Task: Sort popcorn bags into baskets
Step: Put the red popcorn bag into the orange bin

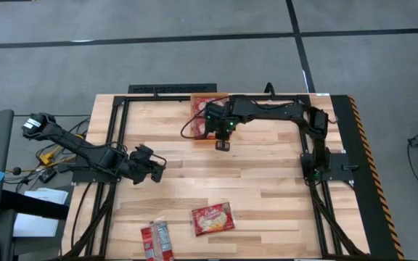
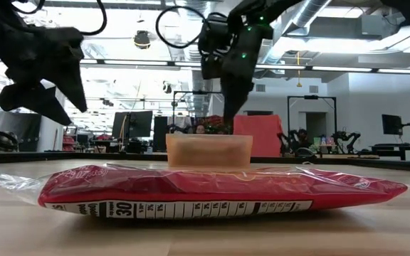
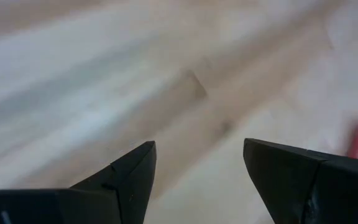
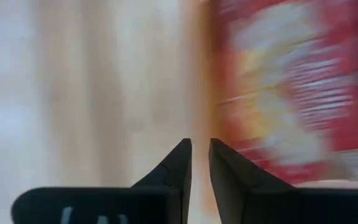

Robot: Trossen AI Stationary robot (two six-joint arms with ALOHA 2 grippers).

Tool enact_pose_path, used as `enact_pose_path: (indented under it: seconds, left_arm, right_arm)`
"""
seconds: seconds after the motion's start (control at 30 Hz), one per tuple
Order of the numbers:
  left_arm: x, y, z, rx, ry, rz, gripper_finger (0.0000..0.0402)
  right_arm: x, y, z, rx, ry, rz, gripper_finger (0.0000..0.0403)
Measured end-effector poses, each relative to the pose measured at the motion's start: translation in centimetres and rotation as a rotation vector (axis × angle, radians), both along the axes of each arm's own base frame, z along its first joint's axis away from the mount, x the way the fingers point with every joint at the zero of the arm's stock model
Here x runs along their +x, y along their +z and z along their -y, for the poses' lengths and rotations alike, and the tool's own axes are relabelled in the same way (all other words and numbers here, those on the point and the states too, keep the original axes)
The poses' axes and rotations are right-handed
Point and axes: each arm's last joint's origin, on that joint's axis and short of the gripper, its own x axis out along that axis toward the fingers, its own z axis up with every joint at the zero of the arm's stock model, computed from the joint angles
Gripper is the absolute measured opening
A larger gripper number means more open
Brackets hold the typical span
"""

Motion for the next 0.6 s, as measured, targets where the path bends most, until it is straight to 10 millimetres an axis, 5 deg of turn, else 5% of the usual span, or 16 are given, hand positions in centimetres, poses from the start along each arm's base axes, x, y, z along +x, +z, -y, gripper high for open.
enact_pose_path:
  seconds: [0.17, 0.37, 0.6]
  left_arm:
    - [0.5, 0.2, 0.9, -0.067, -0.286, -0.023, 0.0231]
    - [-0.3, 0.7, 4.5, -0.381, -0.735, -0.046, 0.0231]
    - [-3.4, 2.4, 9.9, -0.446, -0.801, -0.028, 0.0231]
  right_arm:
    - [-1.3, 1.7, -3.7, 0.246, 0.052, -0.056, 0.0074]
    - [-2.6, 3.8, -12.2, 0.258, 0.157, -0.119, 0.0071]
    - [-3.9, 4.2, -21.2, 0.104, 0.153, -0.085, 0.0071]
